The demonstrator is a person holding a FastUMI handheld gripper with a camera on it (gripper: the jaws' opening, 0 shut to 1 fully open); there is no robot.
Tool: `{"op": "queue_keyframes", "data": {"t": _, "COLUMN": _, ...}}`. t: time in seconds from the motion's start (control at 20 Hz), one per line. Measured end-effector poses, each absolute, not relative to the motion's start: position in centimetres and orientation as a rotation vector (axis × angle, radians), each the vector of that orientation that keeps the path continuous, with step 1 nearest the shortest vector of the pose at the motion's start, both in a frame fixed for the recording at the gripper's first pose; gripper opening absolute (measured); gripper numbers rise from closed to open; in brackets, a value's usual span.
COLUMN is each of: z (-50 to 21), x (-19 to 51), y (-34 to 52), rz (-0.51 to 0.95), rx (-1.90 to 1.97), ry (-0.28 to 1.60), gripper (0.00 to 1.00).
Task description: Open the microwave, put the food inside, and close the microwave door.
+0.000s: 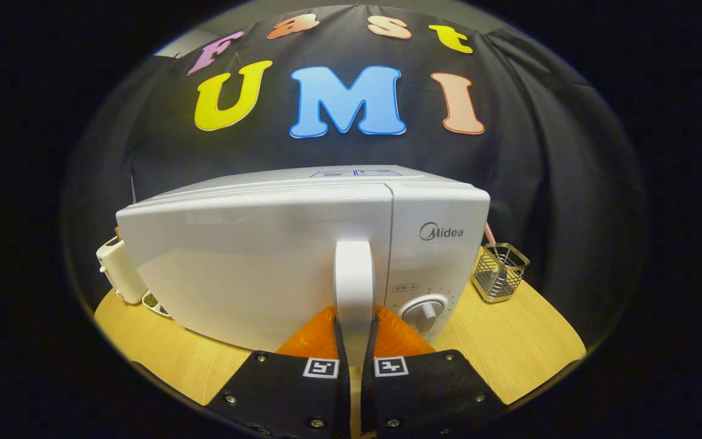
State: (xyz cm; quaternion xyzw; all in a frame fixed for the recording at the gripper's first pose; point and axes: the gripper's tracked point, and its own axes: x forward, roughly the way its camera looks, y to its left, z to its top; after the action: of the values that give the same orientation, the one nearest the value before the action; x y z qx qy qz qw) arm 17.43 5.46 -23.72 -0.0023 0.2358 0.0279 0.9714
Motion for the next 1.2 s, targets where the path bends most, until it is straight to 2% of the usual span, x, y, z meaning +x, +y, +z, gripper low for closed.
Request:
{"op": "queue_keyframes", "data": {"t": 0.05, "z": -23.7, "x": 17.4, "y": 5.5, "rz": 0.064, "rx": -0.028, "ry": 0.48, "gripper": 0.03}}
{"op": "queue_keyframes", "data": {"t": 0.65, "z": -23.7, "x": 17.4, "y": 5.3, "rz": 0.07, "rx": -0.073, "ry": 0.529, "gripper": 0.03}}
{"op": "queue_keyframes", "data": {"t": 0.85, "z": -23.3, "x": 13.8, "y": 5.8, "rz": 0.1, "rx": -0.141, "ry": 0.514, "gripper": 0.03}}
{"op": "queue_keyframes", "data": {"t": 1.2, "z": -22.7, "x": 7.4, "y": 8.0, "rz": 0.145, "rx": -0.073, "ry": 0.617, "gripper": 0.03}}
